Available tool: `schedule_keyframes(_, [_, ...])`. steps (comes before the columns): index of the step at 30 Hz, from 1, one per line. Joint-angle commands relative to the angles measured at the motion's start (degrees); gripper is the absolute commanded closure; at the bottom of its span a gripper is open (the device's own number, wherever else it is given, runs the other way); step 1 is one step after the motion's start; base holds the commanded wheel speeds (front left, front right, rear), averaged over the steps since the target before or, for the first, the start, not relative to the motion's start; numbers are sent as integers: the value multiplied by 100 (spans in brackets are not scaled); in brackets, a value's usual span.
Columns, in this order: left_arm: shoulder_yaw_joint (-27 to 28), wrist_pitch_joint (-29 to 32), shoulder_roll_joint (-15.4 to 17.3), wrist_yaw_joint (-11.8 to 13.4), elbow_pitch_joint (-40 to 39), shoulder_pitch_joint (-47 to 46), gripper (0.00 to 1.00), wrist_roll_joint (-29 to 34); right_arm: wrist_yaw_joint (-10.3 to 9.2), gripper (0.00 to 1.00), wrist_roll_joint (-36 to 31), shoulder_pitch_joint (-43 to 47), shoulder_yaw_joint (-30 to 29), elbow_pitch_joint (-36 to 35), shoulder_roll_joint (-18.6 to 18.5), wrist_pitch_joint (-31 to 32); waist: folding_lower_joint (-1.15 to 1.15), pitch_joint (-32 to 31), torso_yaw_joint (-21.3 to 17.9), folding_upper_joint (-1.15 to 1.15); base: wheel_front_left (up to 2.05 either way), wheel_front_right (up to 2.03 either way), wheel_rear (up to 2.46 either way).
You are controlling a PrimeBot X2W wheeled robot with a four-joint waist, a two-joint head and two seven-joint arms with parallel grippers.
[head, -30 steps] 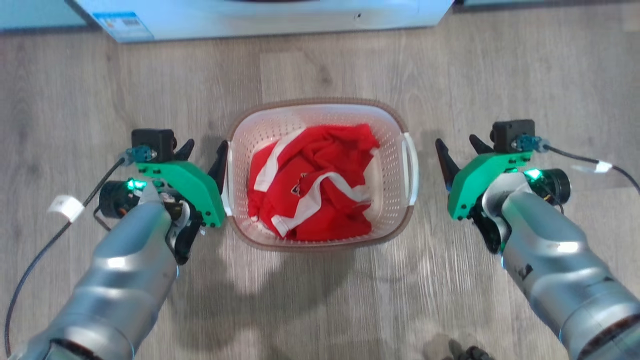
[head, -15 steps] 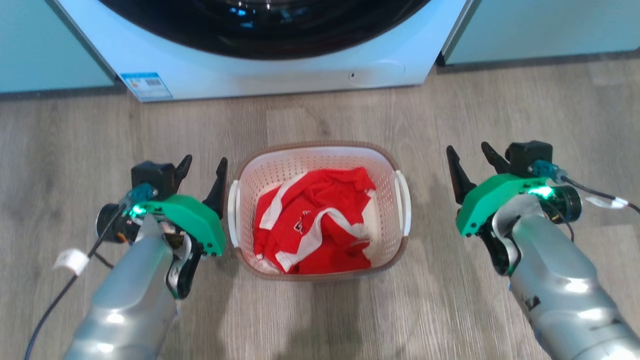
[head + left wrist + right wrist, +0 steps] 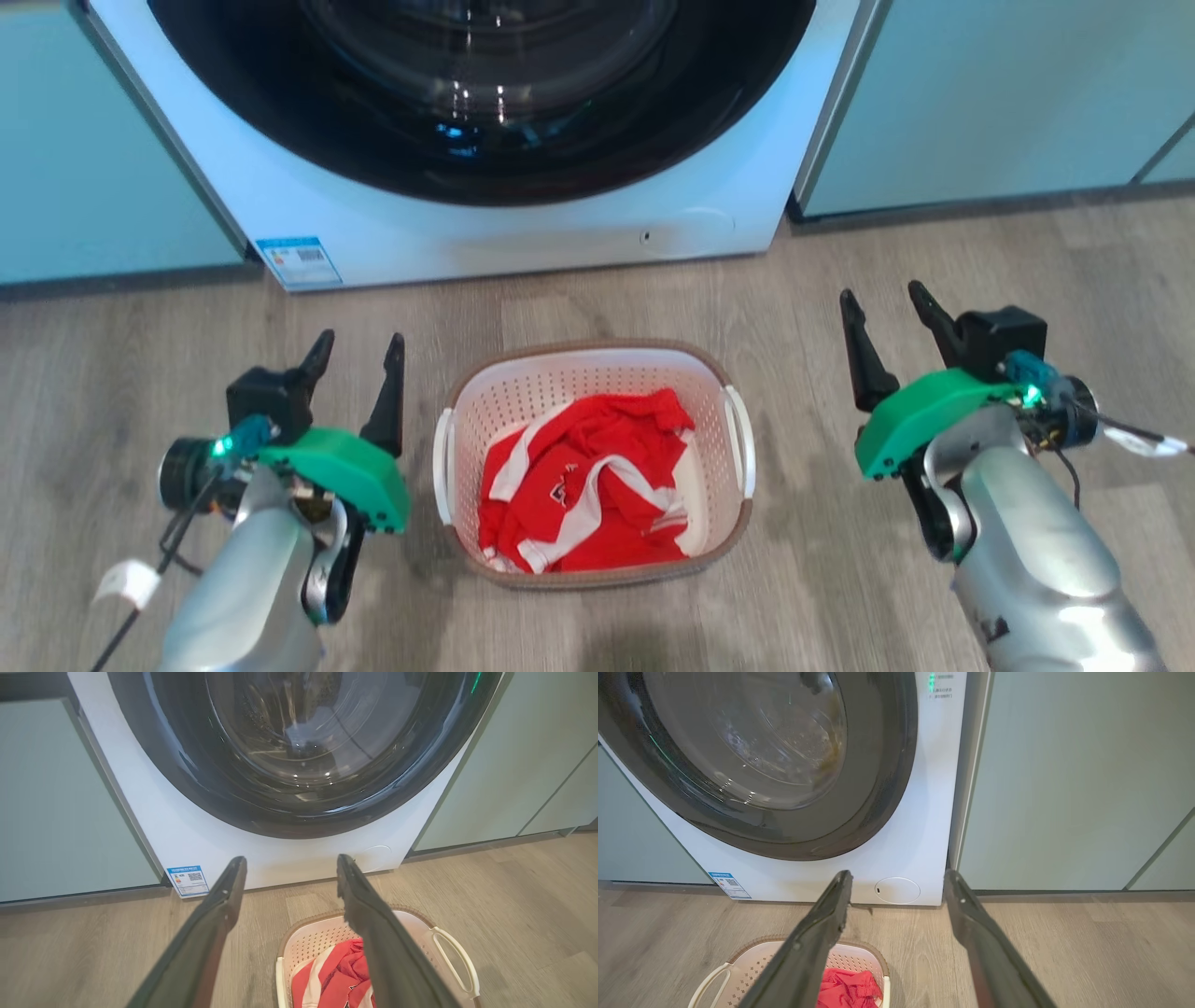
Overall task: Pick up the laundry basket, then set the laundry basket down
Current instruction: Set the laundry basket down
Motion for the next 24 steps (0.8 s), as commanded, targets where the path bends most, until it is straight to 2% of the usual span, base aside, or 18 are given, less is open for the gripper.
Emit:
schedule_keyframes(1, [260, -30, 190, 90, -267, -8, 0, 90, -15, 0, -79, 50, 37, -261, 53, -77, 1, -190, -1, -1, 0, 0, 0])
schedule_keyframes(11, [412, -26, 277, 406, -1233, 775, 0, 300, -15, 0, -314, 569, -184, -770, 72, -77, 1, -742, 65, -1, 0, 0, 0])
schedule_keyframes(24, [520, 268, 475, 855, -2209, 1512, 0, 265, -15, 0, -601, 1071, -365, -1347, 49, -27, 1, -887, 54, -1, 0, 0, 0])
